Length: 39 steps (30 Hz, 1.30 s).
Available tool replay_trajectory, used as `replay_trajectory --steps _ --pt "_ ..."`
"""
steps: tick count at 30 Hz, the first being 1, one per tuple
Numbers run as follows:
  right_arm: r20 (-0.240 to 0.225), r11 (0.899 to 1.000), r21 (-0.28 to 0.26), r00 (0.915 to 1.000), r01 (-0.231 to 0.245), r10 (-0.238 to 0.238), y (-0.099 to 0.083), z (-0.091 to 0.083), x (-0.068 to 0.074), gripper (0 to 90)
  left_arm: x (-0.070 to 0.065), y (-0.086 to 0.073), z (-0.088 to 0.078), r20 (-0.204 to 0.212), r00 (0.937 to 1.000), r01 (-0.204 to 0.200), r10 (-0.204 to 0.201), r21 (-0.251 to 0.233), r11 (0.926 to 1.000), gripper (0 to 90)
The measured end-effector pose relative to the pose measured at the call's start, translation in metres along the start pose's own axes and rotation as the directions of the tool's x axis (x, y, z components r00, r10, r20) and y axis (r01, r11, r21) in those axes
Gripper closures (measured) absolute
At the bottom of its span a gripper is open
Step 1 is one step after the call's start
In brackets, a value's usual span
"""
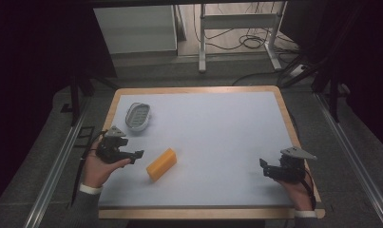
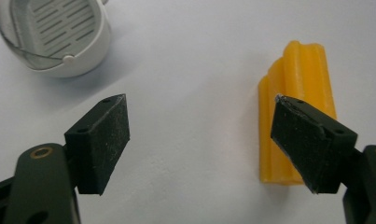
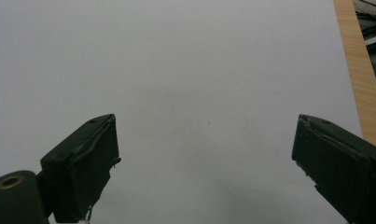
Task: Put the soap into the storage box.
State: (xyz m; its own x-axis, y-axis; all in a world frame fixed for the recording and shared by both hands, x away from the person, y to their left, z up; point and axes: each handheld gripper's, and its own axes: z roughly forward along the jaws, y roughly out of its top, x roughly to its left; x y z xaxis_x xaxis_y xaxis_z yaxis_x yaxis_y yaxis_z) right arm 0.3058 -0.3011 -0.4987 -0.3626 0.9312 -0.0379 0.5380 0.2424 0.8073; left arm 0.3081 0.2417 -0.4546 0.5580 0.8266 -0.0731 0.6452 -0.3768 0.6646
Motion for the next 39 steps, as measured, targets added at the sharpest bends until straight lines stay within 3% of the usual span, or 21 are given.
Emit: replay_trajectory --steps 13,20,34,39 --pt "0.012 1.000 0.012 0.9999 0.005 -0.005 -0.001 0.001 -0.001 7.3 -0.016 0.016 0.004 0.026 0.9980 -0.059 0.058 0.038 0.9976 19.2" --pt "-0.019 1.000 0.012 0.9998 0.002 -0.002 -0.001 0.002 0.002 7.2 -0.024 0.024 0.008 0.040 0.9960 -0.082 0.080 0.046 0.9956 18.8" --pt "-0.001 1.000 0.021 1.0000 0.008 -0.008 -0.002 0.002 0.001 7.3 -0.042 0.032 0.025 0.079 0.9901 -0.122 0.116 0.070 0.9901 17.9" --pt "0.001 1.000 0.025 1.0000 0.006 -0.006 -0.002 0.003 0.001 7.3 -0.049 0.033 0.038 0.095 0.9881 -0.131 0.121 0.110 0.9853 19.5"
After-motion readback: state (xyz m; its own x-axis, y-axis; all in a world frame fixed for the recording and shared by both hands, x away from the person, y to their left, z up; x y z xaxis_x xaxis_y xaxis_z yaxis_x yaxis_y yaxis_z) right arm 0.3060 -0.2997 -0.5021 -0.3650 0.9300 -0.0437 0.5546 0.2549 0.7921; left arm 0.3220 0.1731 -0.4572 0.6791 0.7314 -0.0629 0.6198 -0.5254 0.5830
